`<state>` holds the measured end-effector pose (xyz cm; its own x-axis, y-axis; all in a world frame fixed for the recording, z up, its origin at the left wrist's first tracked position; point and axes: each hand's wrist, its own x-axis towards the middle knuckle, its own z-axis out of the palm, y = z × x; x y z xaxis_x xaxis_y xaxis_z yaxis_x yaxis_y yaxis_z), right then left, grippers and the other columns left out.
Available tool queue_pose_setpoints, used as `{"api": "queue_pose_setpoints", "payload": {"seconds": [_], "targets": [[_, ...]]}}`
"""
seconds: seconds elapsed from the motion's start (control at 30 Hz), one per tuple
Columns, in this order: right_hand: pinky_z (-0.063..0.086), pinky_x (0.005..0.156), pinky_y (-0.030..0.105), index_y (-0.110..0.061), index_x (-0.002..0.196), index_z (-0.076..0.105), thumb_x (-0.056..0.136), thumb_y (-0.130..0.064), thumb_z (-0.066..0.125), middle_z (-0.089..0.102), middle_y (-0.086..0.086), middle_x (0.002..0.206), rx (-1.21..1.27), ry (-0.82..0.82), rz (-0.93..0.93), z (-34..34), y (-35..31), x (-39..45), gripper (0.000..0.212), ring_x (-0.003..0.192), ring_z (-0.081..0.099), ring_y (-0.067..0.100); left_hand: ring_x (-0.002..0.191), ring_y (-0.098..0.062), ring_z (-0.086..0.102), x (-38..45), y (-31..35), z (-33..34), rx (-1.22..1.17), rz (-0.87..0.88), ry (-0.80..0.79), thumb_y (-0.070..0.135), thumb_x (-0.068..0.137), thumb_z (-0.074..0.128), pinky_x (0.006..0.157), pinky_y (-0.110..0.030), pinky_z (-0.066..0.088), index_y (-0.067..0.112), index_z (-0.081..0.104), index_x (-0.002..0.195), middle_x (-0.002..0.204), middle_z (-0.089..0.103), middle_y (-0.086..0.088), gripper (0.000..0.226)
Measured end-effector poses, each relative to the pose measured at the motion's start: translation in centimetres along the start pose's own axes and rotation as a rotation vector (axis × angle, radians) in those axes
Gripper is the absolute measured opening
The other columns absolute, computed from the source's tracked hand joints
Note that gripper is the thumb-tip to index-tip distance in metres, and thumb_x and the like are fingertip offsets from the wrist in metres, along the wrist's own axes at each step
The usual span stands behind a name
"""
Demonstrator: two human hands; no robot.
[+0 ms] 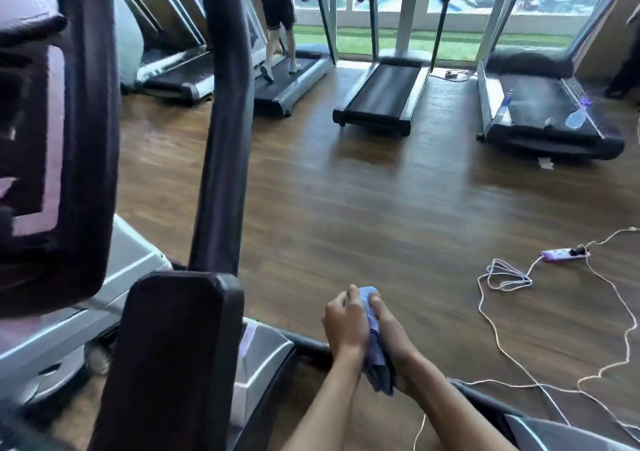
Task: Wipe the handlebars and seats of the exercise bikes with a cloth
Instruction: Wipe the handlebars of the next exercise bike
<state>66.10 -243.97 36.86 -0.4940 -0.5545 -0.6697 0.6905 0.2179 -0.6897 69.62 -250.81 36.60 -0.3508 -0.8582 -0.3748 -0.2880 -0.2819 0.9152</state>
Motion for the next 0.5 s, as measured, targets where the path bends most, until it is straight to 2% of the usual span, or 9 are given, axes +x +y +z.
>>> {"api": "queue_pose_setpoints", "payload": {"seconds": [0.07, 0.13, 0.27, 0.4, 0.5], "targets": [[0.057, 0.066, 0.029, 0.0, 0.116, 0.071, 0.104, -0.052, 0.045, 0.075, 0.017, 0.096, 0.064, -0.03, 0.0, 0.4, -2.3, 1.3, 0.059, 0.078, 0.073, 0.021, 0.07, -0.017, 0.061, 1.7, 1.1, 1.4, 0.013, 0.005, 0.01, 0.036, 0.101, 0.051, 0.073, -0.037, 0.05, 0.017, 0.06, 0.061, 0.063, 0.067, 0.009, 0.045], [0.057, 0.071, 0.03, -0.002, 0.112, 0.071, 0.104, -0.052, 0.045, 0.074, 0.018, 0.099, 0.098, -0.096, 0.005, 0.7, -4.8, 2.6, 0.057, 0.081, 0.073, 0.022, 0.082, -0.02, 0.068, 3.7, 2.3, 2.6, 0.031, 0.023, 0.024, 0.04, 0.1, 0.048, 0.08, -0.037, 0.054, 0.016, 0.071, 0.075, 0.081, 0.075, 0.002, 0.042], [0.056, 0.059, 0.025, -0.006, 0.105, 0.068, 0.104, -0.048, 0.048, 0.073, 0.012, 0.086, 0.04, -0.235, 0.032, 1.7, -9.7, 5.8, 0.046, 0.071, 0.072, 0.019, 0.088, -0.023, 0.068, 8.1, 5.4, 3.7, 0.003, 0.007, 0.081, 0.038, 0.101, 0.048, 0.084, -0.036, 0.053, 0.013, 0.075, 0.083, 0.089, 0.077, -0.004, 0.041], [0.054, 0.064, 0.028, -0.01, 0.103, 0.067, 0.101, -0.045, 0.053, 0.071, 0.01, 0.087, -0.103, -0.353, 0.062, 4.7, -14.7, 10.1, 0.038, 0.072, 0.071, 0.018, 0.091, -0.02, 0.063, 13.2, 9.1, 3.8, -0.065, -0.015, 0.149, 0.04, 0.105, 0.041, 0.086, -0.034, 0.047, 0.014, 0.074, 0.094, 0.09, 0.07, 0.004, 0.043], [0.056, 0.061, 0.027, -0.008, 0.11, 0.069, 0.104, -0.041, 0.052, 0.075, 0.01, 0.09, -0.181, -0.391, 0.077, 7.2, -18.2, 14.1, 0.038, 0.072, 0.073, 0.018, 0.106, -0.026, 0.064, 18.9, 11.0, 4.3, -0.163, -0.066, 0.128, 0.055, 0.101, 0.039, 0.102, -0.042, 0.048, 0.01, 0.074, 0.104, 0.106, 0.072, -0.005, 0.058]]}}
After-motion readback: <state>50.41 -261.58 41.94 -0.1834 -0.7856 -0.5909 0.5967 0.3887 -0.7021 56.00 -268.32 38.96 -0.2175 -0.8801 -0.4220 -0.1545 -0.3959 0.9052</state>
